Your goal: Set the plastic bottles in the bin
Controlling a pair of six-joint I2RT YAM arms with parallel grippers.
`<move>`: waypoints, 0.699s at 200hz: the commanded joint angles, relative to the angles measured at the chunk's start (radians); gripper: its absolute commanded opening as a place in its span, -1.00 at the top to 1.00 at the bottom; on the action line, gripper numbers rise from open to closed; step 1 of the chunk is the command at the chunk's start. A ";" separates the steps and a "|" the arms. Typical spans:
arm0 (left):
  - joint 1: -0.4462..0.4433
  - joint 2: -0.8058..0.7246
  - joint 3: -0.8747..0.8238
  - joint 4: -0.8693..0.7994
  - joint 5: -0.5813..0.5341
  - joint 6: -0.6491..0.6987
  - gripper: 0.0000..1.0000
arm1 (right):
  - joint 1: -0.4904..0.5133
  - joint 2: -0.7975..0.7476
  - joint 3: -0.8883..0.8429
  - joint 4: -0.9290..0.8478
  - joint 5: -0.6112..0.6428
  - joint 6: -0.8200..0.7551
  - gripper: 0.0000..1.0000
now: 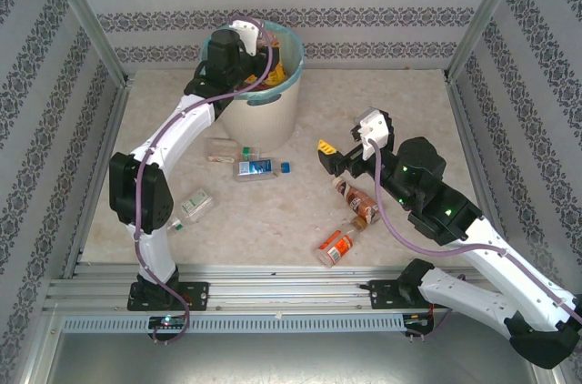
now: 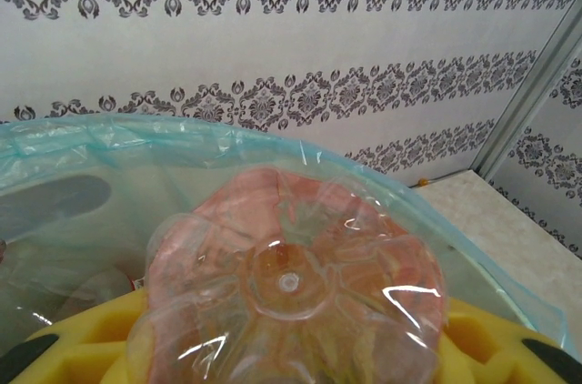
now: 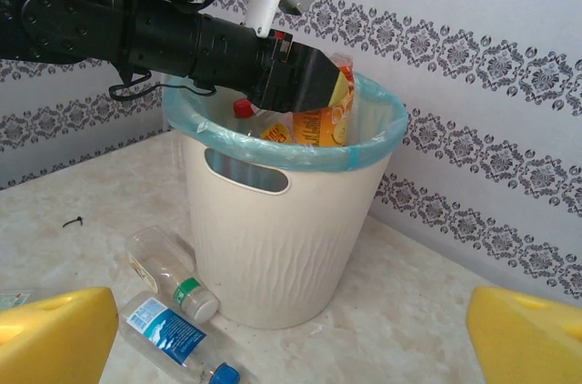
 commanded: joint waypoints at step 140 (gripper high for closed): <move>0.068 0.065 -0.092 -0.015 0.014 -0.052 0.03 | 0.007 0.007 -0.037 0.004 0.030 -0.025 -0.96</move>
